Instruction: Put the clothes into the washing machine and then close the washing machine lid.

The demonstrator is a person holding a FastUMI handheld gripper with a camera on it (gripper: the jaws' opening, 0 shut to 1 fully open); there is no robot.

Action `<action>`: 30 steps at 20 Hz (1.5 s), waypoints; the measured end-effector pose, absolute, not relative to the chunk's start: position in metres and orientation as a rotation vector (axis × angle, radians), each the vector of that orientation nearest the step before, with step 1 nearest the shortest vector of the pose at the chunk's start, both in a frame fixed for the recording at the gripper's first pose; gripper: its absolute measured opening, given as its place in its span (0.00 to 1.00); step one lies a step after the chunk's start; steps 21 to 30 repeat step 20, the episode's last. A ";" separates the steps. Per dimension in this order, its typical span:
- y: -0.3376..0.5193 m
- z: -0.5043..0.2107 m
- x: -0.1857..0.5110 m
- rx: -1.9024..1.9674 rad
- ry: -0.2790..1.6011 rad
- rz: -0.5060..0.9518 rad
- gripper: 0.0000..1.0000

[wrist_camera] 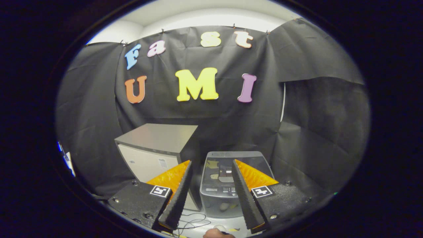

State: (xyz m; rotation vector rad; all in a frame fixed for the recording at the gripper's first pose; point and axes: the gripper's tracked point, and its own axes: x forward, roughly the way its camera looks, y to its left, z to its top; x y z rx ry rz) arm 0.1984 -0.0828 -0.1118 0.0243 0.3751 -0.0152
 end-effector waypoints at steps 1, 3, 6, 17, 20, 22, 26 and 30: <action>-0.081 -0.099 0.183 0.024 0.352 -0.026 0.76; -0.086 -0.082 0.149 0.024 0.324 -0.048 0.76; -0.090 -0.041 0.102 -0.002 0.258 -0.049 0.75; -0.122 0.024 -0.050 -0.099 0.074 0.111 0.76; -0.142 0.016 -0.084 -0.079 0.098 0.128 0.77; -0.142 0.016 -0.084 -0.079 0.098 0.128 0.77; -0.142 0.016 -0.084 -0.079 0.098 0.128 0.77; -0.142 0.016 -0.084 -0.079 0.098 0.128 0.77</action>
